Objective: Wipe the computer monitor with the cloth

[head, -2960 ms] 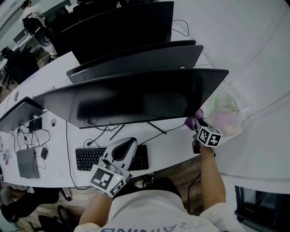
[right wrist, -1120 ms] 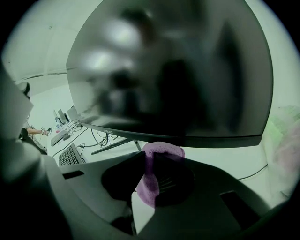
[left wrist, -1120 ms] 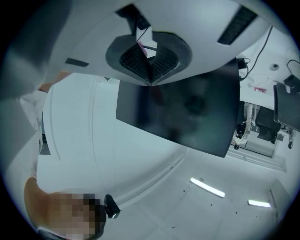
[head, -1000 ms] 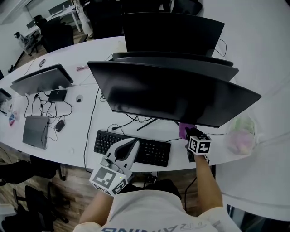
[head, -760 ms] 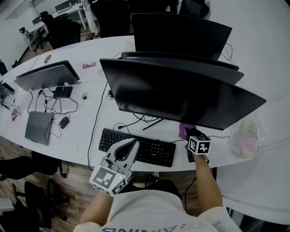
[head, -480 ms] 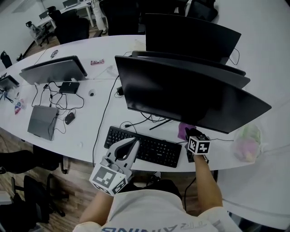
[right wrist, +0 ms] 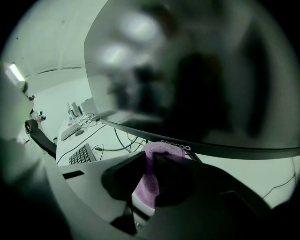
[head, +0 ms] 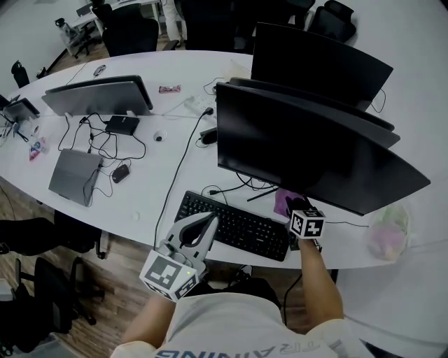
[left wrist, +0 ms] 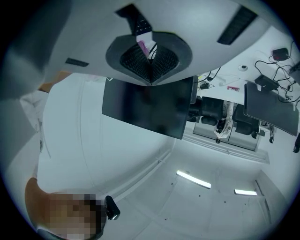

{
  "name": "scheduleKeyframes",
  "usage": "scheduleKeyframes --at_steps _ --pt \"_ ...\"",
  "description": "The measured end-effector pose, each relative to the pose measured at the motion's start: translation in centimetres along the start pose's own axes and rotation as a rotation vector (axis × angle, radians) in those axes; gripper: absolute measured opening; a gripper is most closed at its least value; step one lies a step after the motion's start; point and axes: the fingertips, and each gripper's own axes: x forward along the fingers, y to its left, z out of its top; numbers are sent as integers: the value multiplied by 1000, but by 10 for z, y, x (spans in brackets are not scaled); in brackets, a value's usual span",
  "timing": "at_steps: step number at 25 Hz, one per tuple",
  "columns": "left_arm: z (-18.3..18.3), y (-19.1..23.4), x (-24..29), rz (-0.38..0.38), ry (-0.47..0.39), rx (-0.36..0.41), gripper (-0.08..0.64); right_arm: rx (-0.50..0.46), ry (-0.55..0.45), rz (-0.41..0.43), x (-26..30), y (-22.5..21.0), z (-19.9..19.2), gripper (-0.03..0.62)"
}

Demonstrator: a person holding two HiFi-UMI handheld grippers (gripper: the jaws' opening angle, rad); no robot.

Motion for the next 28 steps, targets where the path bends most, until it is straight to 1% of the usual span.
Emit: scheduleKeyframes --at_steps 12,22,28 --pt "-2 39 -28 39 2 -16 8 12 -9 39 26 50 13 67" --pt "-1 73 -52 76 -1 -26 8 -21 -10 87 53 102 28 67" --pt "0 97 -71 117 -5 -34 8 -45 -7 118 72 132 37 67"
